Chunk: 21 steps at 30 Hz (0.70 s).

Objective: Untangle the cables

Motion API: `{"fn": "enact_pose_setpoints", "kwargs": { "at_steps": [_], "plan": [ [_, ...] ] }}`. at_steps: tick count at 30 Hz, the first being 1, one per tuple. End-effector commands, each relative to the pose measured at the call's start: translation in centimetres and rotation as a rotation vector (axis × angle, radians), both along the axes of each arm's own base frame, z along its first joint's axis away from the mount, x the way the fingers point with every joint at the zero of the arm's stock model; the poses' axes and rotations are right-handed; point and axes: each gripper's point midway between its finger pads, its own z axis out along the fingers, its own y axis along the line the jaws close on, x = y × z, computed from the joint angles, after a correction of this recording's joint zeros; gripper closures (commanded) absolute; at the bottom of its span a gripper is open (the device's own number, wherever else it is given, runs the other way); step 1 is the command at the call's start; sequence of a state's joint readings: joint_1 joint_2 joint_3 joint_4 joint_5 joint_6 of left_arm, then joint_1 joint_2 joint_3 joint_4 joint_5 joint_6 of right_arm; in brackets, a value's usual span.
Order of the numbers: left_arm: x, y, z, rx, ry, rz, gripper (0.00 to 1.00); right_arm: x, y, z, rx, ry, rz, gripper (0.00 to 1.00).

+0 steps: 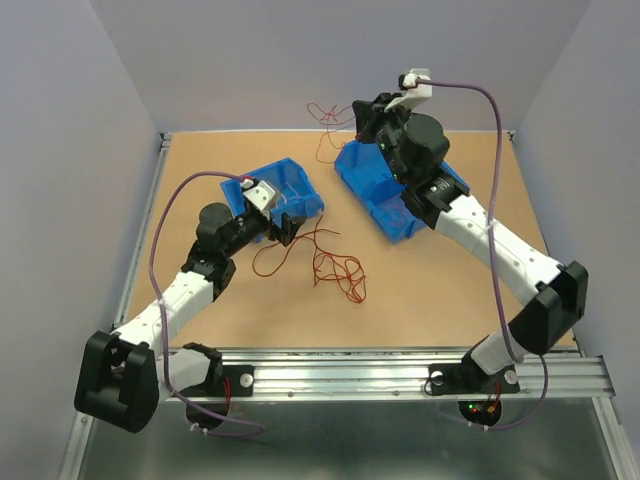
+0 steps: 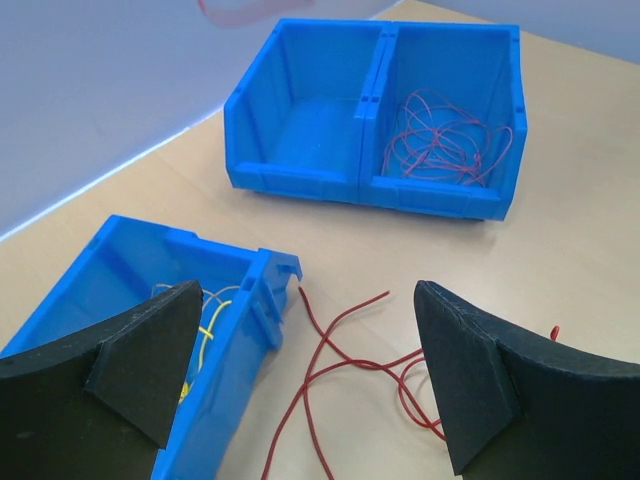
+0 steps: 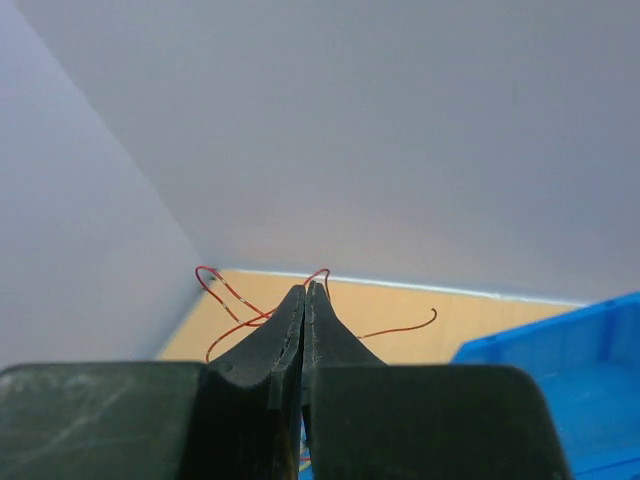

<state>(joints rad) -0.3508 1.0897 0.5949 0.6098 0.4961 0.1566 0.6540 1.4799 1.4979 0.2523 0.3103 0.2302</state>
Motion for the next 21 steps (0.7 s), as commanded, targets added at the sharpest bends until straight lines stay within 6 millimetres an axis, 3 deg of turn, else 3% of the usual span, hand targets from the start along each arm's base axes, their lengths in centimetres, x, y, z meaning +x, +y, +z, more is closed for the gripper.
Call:
{"fn": "enact_pose_setpoints", "kwargs": {
  "at_steps": [1,2,3,5,6,10,17,19,21],
  "plan": [
    [0.8,0.1,2.6,-0.035,-0.073,0.014,0.02,4.2,-2.2,-0.2,-0.017,-0.007,-0.124,1.0],
    [0.9,0.0,2.4,-0.032,-0.068,0.012,0.02,5.4,-3.0,-0.6,-0.017,0.0,-0.147,0.99],
    [0.9,0.0,2.5,-0.029,-0.073,0.009,0.01,7.0,-2.8,-2.6,-0.035,0.031,-0.156,0.99],
    [0.9,0.0,2.3,-0.025,-0.072,0.008,0.02,8.9,-4.1,-3.9,-0.043,0.048,-0.199,1.0],
    [0.9,0.0,2.3,-0.023,-0.074,0.008,0.02,10.2,-4.1,-5.6,-0.057,0.07,-0.215,0.99],
    [0.9,-0.1,2.1,-0.018,-0.074,0.002,0.02,13.2,-7.2,-9.9,-0.064,0.127,-0.323,1.0],
    [1.1,-0.2,1.8,-0.012,-0.065,-0.001,0.02,16.7,-11.9,-16.5,-0.033,0.237,-0.408,0.99],
    [1.1,-0.2,2.0,-0.011,-0.072,-0.001,0.02,16.9,-12.9,-17.4,-0.038,0.252,-0.437,0.99],
    [1.2,-0.2,1.8,-0.008,-0.07,-0.003,0.02,17.0,-13.2,-17.7,-0.053,0.254,-0.452,0.93]
  ]
}}
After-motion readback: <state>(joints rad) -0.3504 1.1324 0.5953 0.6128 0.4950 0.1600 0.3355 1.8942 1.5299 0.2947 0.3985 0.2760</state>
